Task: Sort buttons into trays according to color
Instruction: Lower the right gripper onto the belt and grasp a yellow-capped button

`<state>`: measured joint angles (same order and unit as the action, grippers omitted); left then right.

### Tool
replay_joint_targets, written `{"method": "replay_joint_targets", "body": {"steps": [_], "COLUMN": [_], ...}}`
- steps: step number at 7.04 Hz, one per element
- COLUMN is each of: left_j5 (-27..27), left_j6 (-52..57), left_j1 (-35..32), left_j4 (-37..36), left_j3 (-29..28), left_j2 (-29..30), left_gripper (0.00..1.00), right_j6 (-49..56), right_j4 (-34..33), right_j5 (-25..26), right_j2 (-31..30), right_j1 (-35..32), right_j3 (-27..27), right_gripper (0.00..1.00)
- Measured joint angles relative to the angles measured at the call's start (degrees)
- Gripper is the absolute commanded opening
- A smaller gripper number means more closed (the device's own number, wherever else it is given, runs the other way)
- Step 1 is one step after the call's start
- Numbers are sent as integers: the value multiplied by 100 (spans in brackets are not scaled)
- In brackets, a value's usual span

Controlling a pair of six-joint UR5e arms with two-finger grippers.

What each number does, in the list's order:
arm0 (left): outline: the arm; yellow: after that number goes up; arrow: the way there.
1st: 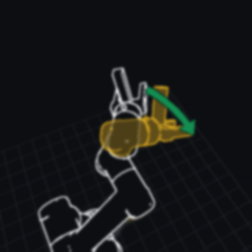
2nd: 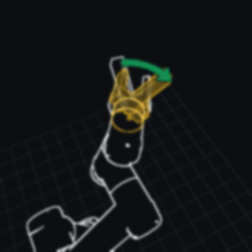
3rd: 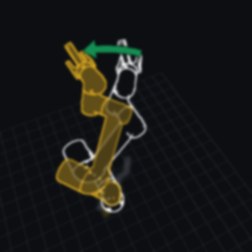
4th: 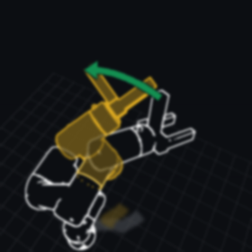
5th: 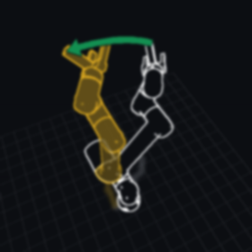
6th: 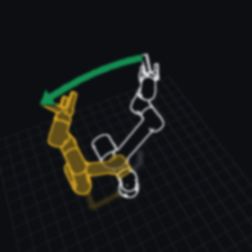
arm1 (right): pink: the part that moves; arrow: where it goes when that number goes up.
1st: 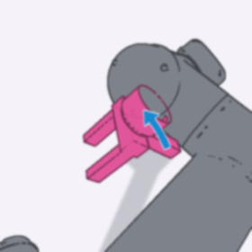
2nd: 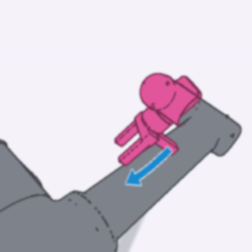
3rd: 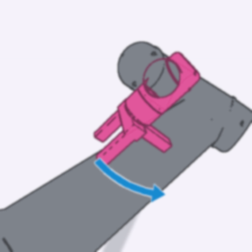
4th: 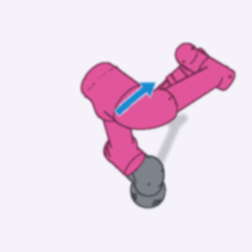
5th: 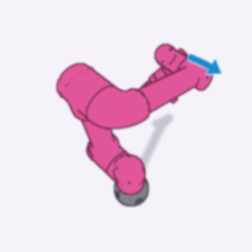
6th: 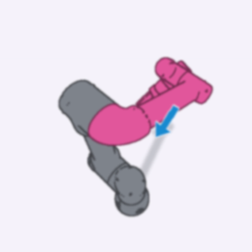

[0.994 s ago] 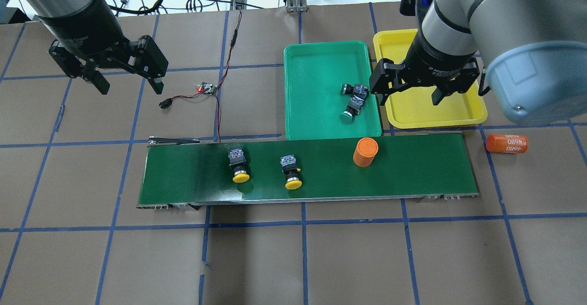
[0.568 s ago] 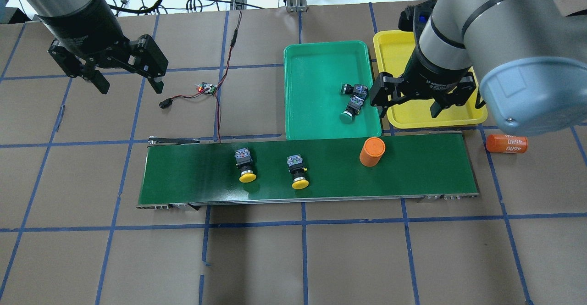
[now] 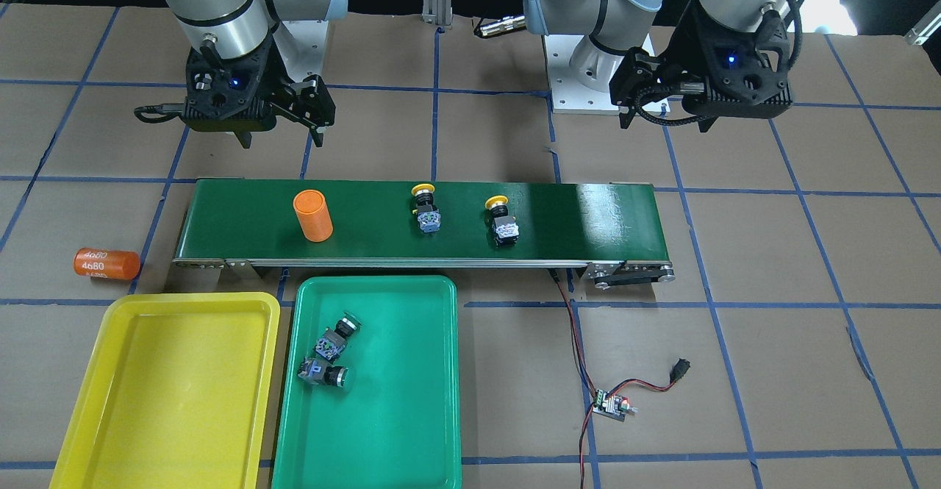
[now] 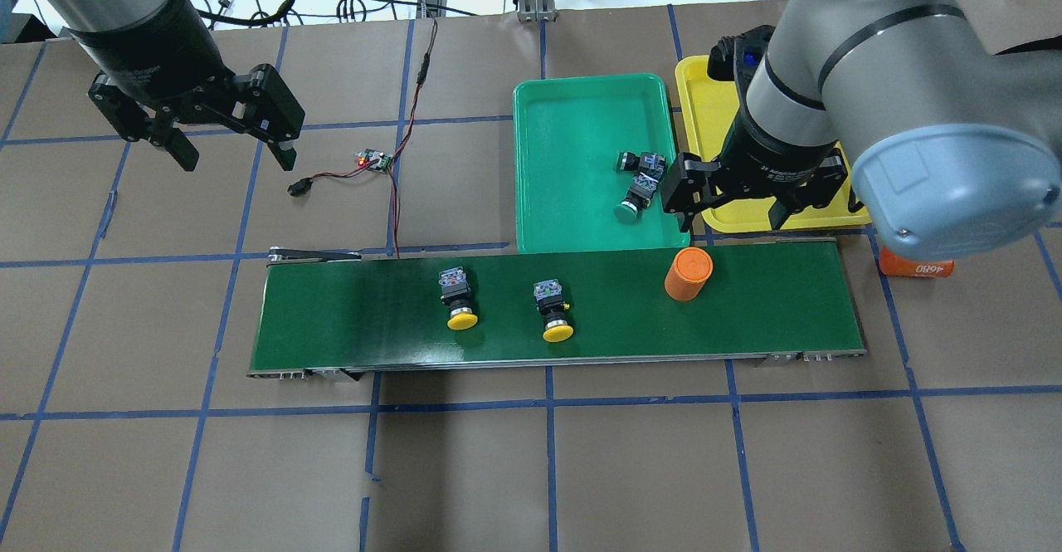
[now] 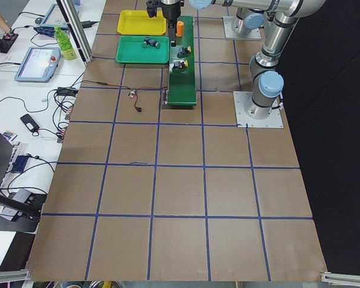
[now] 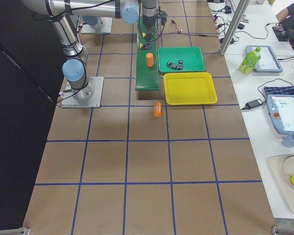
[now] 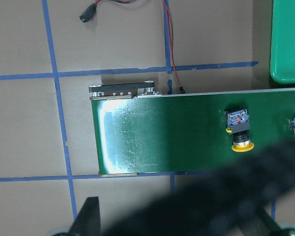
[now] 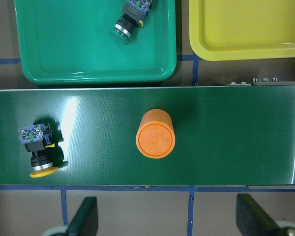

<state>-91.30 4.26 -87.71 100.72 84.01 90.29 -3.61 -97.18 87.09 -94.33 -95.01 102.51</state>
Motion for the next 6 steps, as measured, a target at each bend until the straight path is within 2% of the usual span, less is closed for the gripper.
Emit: {"method": "replay_joint_targets", "body": {"steps": [4,6], "left_j5": [6,3], "left_j6": [-2,0], "left_j1": [0,0], "left_j4": [0,0], "left_j3": [1,1], "left_j2": [-2,-2], "left_gripper": [100,100], "right_j6": [104,95], "right_j4": [-226,-426], "right_j5": [-29,-30], "right_j2": [215,522], "right_j1": [-327,-565], "right_j3": [91,89], "right_gripper": [100,100]}}
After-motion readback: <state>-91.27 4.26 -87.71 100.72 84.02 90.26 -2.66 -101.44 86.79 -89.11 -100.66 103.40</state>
